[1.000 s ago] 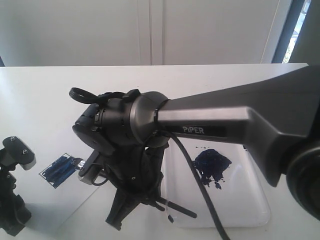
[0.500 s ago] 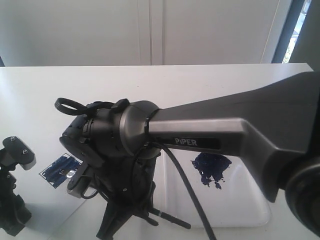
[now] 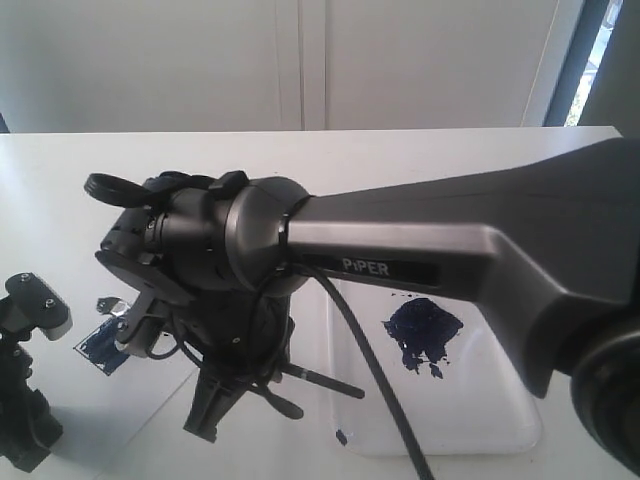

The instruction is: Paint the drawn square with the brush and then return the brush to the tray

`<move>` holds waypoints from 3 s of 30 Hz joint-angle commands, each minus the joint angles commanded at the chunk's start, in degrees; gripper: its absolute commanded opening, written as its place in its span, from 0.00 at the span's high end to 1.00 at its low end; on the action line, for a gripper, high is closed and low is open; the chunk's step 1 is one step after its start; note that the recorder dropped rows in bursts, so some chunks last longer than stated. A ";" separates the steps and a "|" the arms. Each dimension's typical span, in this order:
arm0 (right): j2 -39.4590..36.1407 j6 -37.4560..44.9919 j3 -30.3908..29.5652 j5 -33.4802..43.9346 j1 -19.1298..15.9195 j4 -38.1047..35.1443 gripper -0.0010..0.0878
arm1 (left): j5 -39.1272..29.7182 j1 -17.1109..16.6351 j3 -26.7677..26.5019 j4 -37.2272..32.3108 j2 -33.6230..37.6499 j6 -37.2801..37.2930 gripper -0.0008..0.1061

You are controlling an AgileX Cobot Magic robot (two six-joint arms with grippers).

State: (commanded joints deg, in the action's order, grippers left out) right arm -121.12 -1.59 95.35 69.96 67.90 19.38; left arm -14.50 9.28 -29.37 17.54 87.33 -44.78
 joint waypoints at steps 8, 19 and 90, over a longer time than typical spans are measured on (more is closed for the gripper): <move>-2.97 0.00 0.22 0.00 -1.14 3.49 0.99 | 0.10 0.00 0.00 0.12 0.00 0.00 0.53; -3.72 -0.59 0.22 0.00 -1.14 6.45 0.99 | 0.32 0.00 0.00 0.23 0.00 0.00 0.53; -7.17 -3.16 4.40 0.00 0.71 13.64 0.99 | 1.68 0.12 0.00 0.94 -0.13 0.00 0.53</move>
State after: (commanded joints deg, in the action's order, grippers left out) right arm -128.29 -4.75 99.75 69.96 68.61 33.02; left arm -12.83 9.40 -29.37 18.48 87.20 -44.78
